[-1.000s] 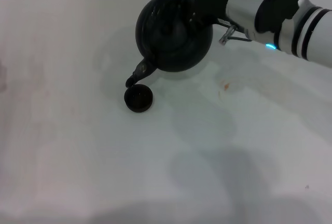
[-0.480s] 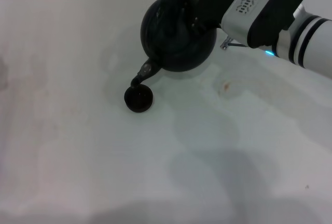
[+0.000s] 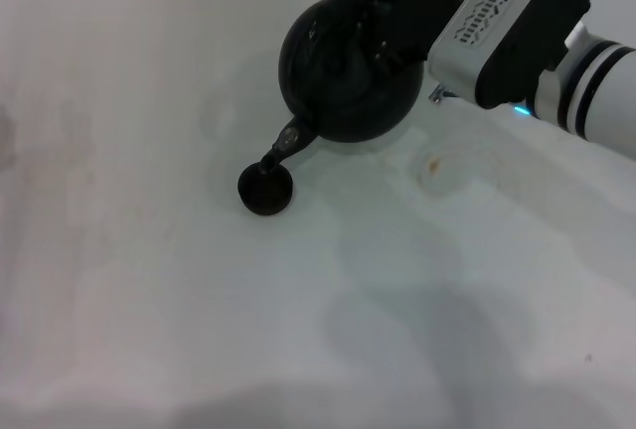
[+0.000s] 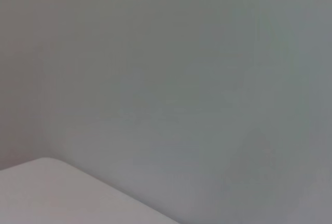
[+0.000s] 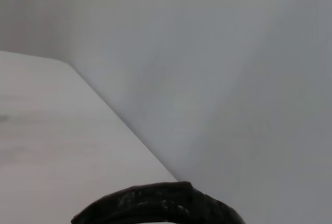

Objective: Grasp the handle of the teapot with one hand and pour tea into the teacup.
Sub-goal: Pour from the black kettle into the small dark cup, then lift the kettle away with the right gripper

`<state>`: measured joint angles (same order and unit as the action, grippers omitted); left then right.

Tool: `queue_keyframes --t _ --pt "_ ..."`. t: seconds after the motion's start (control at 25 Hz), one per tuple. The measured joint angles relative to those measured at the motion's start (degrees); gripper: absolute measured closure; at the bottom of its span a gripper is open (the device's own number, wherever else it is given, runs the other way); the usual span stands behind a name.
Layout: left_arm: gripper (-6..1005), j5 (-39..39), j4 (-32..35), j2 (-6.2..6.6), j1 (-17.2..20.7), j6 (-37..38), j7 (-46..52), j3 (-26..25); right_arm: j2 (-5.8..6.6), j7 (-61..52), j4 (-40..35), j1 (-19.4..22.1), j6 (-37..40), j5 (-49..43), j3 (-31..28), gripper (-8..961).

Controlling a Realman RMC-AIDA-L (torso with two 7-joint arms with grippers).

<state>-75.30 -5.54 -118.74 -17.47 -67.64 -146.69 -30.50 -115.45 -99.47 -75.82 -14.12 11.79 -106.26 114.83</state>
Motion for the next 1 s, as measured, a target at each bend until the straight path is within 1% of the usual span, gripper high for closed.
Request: queue_keyframes --t 0.2,0.52,1.0 --pt "387 0.0 -0.1 0.00 0.0 0.0 0.0 0.0 -0.04 1.9 -0.4 0.0 -3.0 0.0 2.1 789" --pt "387 0.0 -0.4 -0.10 0.0 0.0 0.0 0.0 0.07 2.5 -0.6 0.0 -3.7 0.0 2.4 801" --pt "386 -0.1 -0.5 -0.09 -0.2 0.0 0.1 0.0 0.03 4.7 -1.2 2.1 -5.7 0.0 3.3 808"
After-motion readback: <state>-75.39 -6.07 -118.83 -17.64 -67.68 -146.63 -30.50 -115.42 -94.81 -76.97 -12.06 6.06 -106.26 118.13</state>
